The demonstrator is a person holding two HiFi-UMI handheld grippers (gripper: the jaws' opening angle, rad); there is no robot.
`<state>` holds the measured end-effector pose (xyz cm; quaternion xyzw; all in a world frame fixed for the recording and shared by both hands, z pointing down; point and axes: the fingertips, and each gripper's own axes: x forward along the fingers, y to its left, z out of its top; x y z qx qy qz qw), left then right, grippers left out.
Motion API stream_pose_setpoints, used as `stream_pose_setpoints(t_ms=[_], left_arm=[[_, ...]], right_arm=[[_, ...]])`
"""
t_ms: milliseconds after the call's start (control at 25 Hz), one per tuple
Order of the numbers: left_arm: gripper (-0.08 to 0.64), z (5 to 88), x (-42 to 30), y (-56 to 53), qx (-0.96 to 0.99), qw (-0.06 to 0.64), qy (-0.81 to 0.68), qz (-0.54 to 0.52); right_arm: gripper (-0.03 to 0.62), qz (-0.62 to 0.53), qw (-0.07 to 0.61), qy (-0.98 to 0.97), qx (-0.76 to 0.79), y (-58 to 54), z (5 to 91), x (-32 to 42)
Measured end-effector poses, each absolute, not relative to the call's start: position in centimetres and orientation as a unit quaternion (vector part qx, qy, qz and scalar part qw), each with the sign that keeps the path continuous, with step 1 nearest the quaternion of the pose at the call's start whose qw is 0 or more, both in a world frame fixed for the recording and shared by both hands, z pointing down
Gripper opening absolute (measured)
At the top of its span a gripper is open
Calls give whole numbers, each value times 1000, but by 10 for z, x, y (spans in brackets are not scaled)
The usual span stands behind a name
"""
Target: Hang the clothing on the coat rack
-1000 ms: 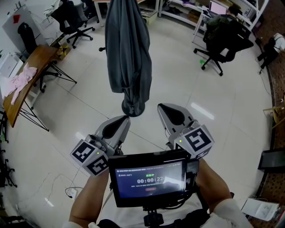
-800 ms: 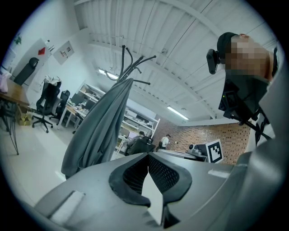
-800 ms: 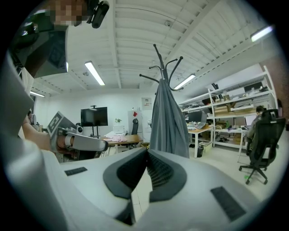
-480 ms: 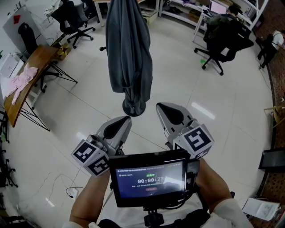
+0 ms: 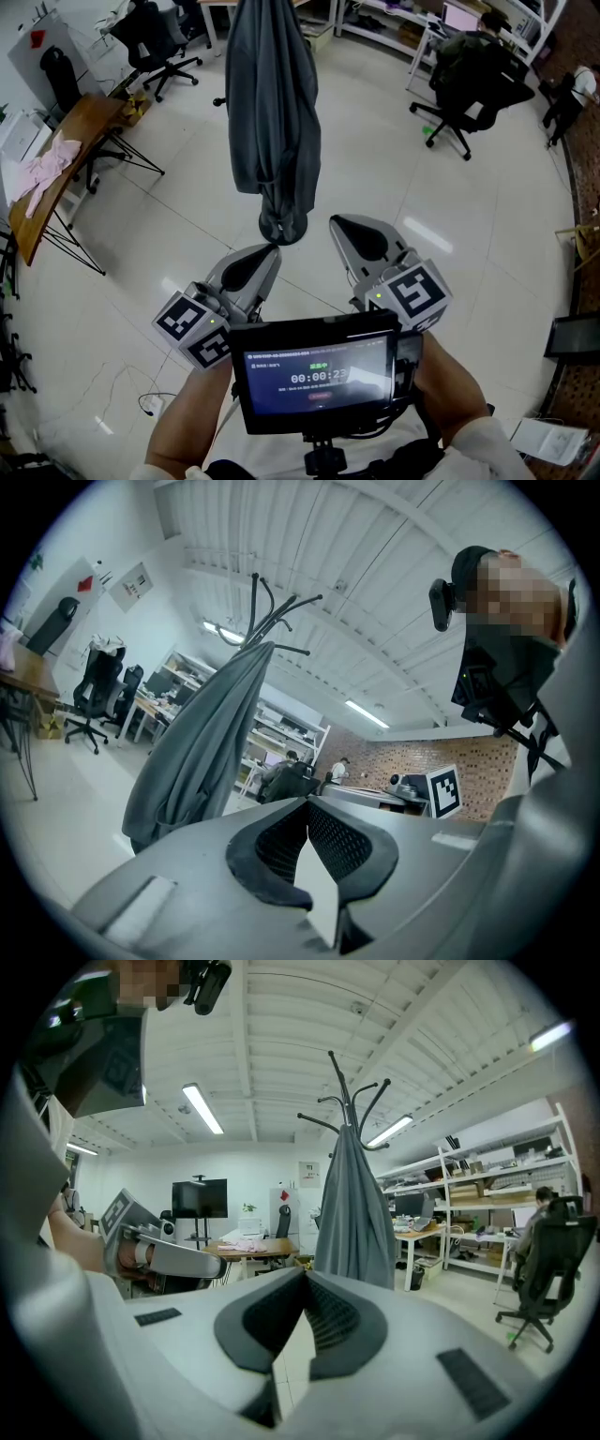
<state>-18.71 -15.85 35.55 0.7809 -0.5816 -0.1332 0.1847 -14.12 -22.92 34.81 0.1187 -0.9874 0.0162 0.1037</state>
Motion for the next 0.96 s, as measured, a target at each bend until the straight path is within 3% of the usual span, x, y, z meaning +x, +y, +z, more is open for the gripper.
stream_pose_setpoints(t_ms=[960], left_arm=[[0,356,-182,-160,785,193,-575,-128]], right_arm=[[2,7,118,-986,114,-228,350,-143]])
